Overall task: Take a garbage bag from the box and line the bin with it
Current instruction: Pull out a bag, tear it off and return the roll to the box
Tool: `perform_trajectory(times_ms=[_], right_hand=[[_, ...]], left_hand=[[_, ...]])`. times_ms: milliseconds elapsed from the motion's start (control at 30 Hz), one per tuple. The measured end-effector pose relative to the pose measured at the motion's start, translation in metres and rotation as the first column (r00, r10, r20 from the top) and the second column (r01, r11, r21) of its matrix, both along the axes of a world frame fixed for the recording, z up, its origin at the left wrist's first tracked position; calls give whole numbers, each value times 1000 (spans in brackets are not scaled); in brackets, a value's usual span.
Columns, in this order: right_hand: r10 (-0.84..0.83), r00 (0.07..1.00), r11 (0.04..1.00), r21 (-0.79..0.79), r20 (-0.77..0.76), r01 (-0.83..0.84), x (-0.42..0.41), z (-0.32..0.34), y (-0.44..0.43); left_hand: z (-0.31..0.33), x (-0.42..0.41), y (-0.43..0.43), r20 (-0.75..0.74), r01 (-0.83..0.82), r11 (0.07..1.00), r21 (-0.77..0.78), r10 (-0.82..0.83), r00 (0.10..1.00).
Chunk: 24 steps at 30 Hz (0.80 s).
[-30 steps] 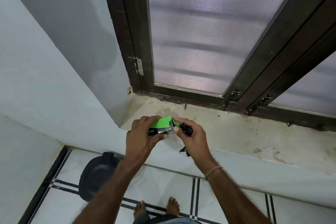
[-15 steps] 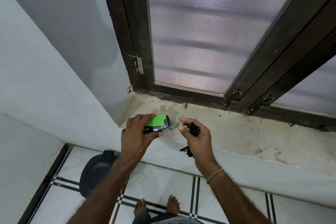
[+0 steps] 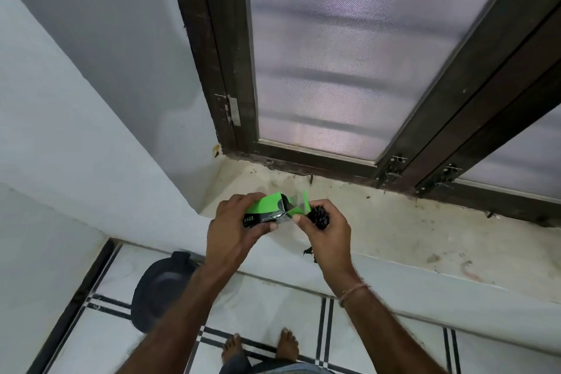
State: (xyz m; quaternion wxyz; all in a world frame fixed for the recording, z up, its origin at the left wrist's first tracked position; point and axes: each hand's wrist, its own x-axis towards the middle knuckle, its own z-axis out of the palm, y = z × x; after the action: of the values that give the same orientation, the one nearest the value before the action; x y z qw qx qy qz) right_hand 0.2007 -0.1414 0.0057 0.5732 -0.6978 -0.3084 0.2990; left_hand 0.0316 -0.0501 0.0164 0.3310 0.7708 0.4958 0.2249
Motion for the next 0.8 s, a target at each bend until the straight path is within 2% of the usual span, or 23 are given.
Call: perform_trajectory(times_ms=[100,400,567,667,800], right_hand=[[-47,999,998,34,-12,47,1,2,-1],[73,996,987,149,-50,-64,-1,10,-3],[108,994,984,143,26,-110,1,8,-4],[108,991,983,157,-75,-96,2,12,-1],[109,988,991,84,-109,-100,11,15,6]], left_hand=[[-2,2,-1,-1,29,999,-14,-29,1000],[-3,6,-3,-8,32,999,-14,-32,999],[-4,4,1,-14,42,999,-5,-43,999],[-4,4,1,-21,53,999,10,-53,998],[-3,6,0,-27,76,997,24,-75,997]])
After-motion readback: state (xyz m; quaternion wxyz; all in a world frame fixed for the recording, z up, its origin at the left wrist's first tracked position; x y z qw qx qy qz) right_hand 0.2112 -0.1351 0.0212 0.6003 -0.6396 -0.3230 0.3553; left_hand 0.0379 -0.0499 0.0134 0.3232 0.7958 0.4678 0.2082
